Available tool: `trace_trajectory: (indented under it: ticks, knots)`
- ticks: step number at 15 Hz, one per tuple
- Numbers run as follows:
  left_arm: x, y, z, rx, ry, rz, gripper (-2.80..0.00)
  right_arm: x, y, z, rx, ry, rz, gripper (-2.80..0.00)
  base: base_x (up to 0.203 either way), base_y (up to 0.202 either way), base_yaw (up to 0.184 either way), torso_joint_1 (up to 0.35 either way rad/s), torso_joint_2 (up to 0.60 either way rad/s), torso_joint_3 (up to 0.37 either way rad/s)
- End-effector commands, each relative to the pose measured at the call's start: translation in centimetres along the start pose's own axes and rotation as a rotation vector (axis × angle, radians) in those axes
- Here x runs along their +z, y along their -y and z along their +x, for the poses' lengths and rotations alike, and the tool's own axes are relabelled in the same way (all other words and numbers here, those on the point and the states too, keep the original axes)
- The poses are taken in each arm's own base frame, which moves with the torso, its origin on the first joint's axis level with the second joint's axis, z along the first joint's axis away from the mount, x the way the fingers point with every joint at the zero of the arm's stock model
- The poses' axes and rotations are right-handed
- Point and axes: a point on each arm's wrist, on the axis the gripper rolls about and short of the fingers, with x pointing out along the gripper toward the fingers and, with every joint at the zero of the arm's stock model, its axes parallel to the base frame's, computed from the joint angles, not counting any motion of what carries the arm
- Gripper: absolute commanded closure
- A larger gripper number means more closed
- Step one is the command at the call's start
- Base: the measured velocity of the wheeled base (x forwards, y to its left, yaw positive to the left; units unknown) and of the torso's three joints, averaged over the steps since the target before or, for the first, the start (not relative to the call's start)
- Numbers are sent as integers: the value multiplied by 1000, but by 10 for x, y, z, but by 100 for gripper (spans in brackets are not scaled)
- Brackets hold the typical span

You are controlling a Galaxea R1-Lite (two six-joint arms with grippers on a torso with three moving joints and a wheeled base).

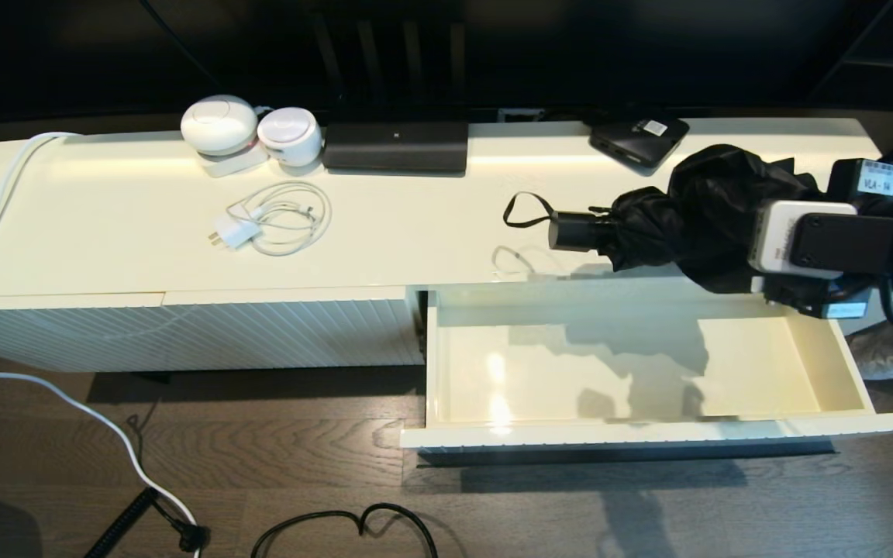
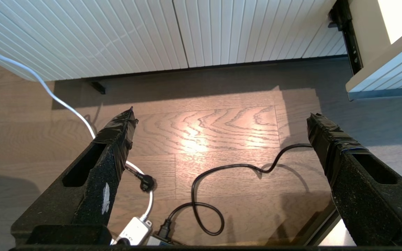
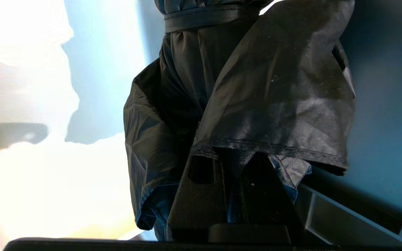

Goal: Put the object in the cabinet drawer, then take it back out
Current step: Take the umbrella out of the drawer and put it on the table

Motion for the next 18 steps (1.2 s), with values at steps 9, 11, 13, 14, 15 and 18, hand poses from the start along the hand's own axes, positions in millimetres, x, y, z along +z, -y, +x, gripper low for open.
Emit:
trace_trajectory:
  ticks: [9,11,13,14,15,18]
  knots:
    - [0,0,0,0,-1,1,-280,-12,9,89,-3,-56,-45,0,0,0,0,0,0,0]
    - [0,0,0,0,-2,1,-280,-12,9,89,-12,-53,-45,0,0,0,0,0,0,0]
    - [0,0,0,0,-1,1,-280,-11,10,89,-17,-53,-45,-280,0,0,0,0,0,0]
    - [0,0,0,0,-1,1,-280,-11,11,88,-21,-55,-43,-280,0,0,0,0,0,0]
    - [0,0,0,0,-1,1,-280,-11,13,87,-25,-53,-43,-280,0,0,0,0,0,0]
    - [0,0,0,0,-2,1,-280,-9,21,77,-50,-49,-41,-280,0,0,0,0,0,0]
